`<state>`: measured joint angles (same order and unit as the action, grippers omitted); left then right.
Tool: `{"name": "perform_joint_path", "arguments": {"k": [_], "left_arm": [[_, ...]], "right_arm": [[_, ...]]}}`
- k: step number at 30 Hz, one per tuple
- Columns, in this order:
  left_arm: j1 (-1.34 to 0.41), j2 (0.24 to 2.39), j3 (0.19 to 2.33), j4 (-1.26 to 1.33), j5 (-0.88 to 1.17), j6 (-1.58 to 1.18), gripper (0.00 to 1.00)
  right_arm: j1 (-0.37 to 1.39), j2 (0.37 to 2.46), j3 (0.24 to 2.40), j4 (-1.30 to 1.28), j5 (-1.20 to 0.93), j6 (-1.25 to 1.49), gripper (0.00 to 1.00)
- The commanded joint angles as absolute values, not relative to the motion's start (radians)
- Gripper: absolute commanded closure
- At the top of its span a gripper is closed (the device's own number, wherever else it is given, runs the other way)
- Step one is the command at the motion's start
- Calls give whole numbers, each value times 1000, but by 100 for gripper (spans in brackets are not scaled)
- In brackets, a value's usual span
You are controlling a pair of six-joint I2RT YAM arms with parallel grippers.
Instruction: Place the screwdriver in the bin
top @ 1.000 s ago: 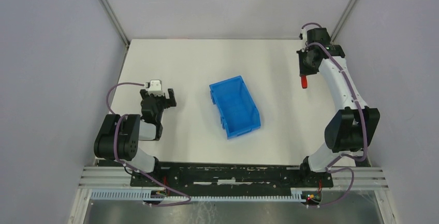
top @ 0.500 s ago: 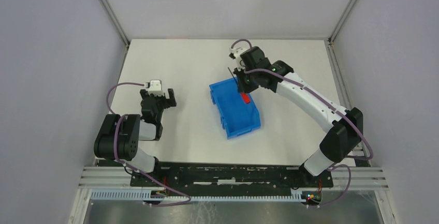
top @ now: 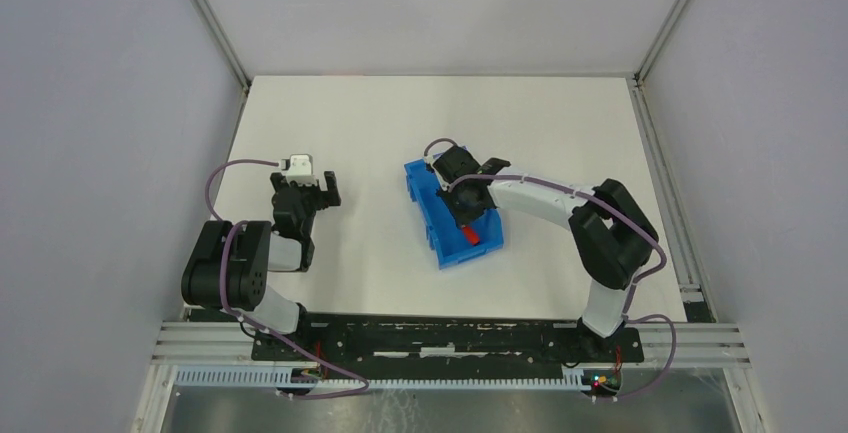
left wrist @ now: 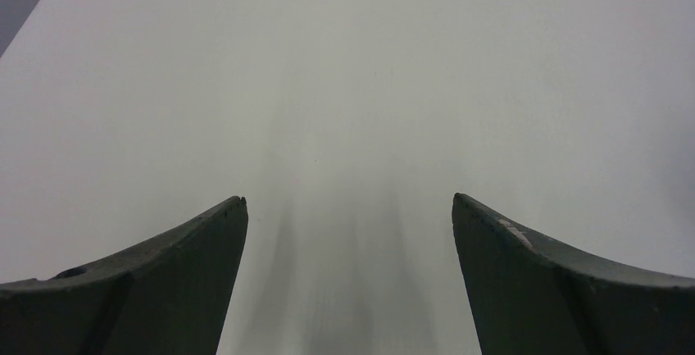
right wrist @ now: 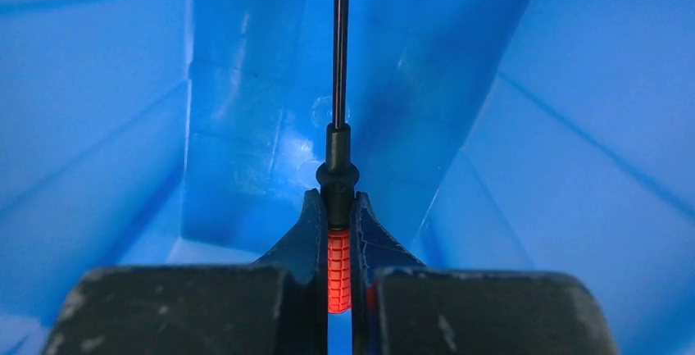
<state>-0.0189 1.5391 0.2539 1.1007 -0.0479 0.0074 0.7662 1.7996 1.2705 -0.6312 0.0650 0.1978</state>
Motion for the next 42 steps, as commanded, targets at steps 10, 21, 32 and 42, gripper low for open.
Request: {"name": "perform_joint_path", "arguments": {"k": [10,21,32,42], "left_arm": [[-20,1528,258,1140,-52,-25,0],[-20,1528,258,1140,-51,-25,0],[-20,1528,258,1140,-52,-25,0],[-20,1529,258,1140,-51,-25,0]], "right_arm": [[781,1817,1224,-488,137,284,64],[782,1522,1348,-550,180,240,46],[567,977,983,-340,574,122,2],[524,730,372,-144,757,241,2]]}}
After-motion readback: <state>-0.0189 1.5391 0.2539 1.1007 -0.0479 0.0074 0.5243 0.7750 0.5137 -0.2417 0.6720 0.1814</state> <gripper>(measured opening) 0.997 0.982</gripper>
